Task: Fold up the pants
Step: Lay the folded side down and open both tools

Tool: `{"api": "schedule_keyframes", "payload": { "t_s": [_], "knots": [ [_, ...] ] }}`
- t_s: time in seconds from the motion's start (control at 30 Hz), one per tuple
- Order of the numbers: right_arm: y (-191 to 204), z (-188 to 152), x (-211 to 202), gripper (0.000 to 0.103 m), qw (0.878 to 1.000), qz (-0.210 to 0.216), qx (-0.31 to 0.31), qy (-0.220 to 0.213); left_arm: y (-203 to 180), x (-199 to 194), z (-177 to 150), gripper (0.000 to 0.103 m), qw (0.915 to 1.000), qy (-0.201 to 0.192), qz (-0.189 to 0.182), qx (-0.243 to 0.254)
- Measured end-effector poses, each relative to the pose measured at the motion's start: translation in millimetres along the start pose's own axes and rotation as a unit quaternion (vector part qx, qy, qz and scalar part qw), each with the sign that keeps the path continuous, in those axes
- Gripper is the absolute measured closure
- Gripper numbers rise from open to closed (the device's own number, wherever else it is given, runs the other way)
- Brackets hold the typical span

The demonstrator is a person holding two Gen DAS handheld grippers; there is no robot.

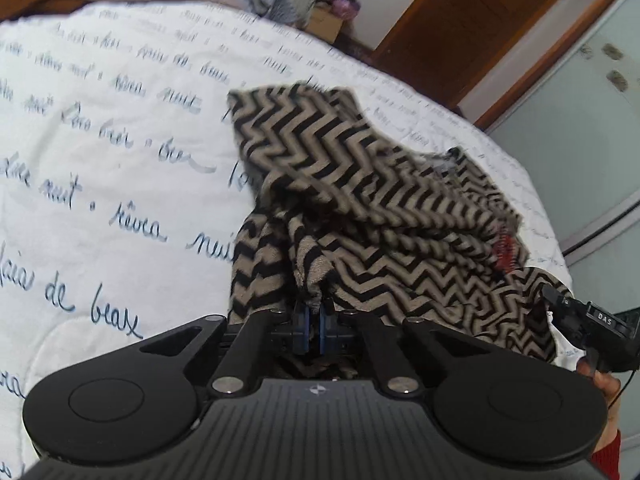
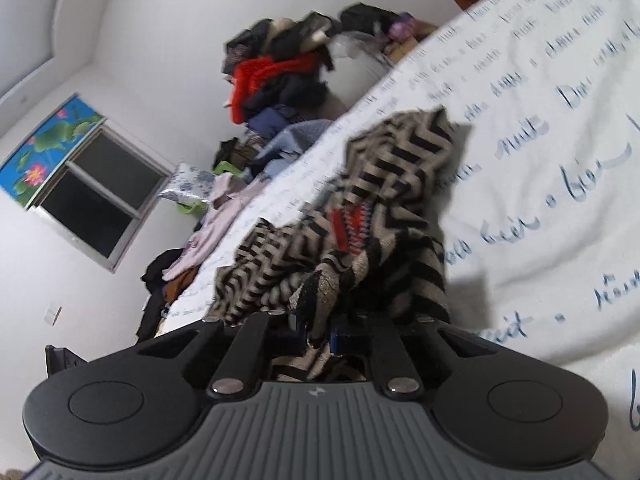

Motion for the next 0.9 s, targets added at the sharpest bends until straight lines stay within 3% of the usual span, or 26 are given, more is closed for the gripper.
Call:
{"api": "schedule_keyframes", "payload": {
  "t_s": [0.2,0.5,0.9],
  "knots": [
    [20.5,30.3,-16.3,0.094,0.998,0.026,-0.019,-0.046,-12.2,-31.0,23.7,0.096,0.9977,-0.06,-0.031,-0.005],
    [31.5,83.6,-7.6,0.094,0.995,0.013,-0.035,-0.09,-21.7,-49.3,78.1,0.097,0.991,-0.13,-0.024,-0.02],
    [3.4,142.7,29.0,0.094,0.994,-0.031,-0.009,-0.107,-9.5,-18.7,158.7,0.097,0.9871,-0.152,0.018,-0.047]
  ]
}}
Point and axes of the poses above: each gripper's, at about its wrist camera, not at the fingertips, and x roughly the way its jaws point, y to its left, z to its top, the point moved 7 cm from there along x, roughly the way its jaws point, and after that the axes turned 15 degrees about y, right-handed, at the moved point
